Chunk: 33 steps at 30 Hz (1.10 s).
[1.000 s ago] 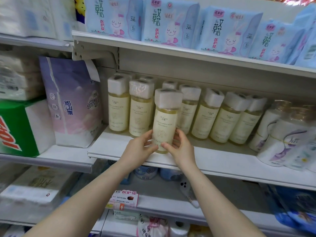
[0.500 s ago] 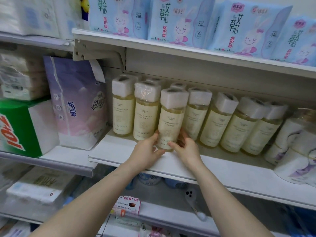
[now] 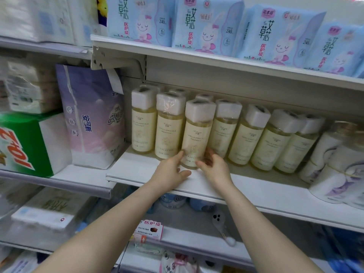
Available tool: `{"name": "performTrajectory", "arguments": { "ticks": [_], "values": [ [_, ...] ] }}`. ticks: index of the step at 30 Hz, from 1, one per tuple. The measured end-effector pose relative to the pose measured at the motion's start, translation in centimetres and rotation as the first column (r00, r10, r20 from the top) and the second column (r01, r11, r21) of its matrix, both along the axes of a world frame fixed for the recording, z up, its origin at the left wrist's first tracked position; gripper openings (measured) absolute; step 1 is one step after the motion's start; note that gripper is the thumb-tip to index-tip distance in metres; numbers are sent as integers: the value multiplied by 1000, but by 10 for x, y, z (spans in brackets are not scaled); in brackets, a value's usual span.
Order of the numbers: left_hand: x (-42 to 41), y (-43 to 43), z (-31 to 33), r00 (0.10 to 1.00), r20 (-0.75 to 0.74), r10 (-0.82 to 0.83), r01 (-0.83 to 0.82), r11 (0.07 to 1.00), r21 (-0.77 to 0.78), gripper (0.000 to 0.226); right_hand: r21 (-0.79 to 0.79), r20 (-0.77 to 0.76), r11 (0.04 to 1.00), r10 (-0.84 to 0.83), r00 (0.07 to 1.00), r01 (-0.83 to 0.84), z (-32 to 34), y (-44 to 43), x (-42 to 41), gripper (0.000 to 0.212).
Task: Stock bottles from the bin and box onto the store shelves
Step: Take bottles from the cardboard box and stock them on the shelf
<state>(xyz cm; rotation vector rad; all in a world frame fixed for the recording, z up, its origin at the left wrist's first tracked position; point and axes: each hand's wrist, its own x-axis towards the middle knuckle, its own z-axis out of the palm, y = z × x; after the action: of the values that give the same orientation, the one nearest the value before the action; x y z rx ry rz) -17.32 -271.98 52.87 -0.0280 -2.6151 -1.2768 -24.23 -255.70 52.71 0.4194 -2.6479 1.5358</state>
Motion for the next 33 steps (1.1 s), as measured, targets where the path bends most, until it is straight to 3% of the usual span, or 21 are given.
{"name": "performTrajectory", "arguments": {
  "ticks": [9, 16, 27, 33],
  "values": [
    [43, 19, 5, 986, -167, 10, 16, 988, 156, 46, 19, -130, 991, -126, 984, 129, 2, 19, 74, 59],
    [75, 50, -7, 954, -280, -109, 147, 982, 119, 35, -9, -213, 975, -220, 952, 223, -8, 43, 135, 49],
    [105, 97, -36, 922, -287, -260, 278, 960, 24, 35, 12, -289, 951, -293, 911, 309, -45, 94, 191, 44],
    [115, 126, -61, 924, -247, -293, 308, 951, 23, 35, 49, -231, 949, -294, 928, 313, -77, 125, 205, 43]
  ]
}}
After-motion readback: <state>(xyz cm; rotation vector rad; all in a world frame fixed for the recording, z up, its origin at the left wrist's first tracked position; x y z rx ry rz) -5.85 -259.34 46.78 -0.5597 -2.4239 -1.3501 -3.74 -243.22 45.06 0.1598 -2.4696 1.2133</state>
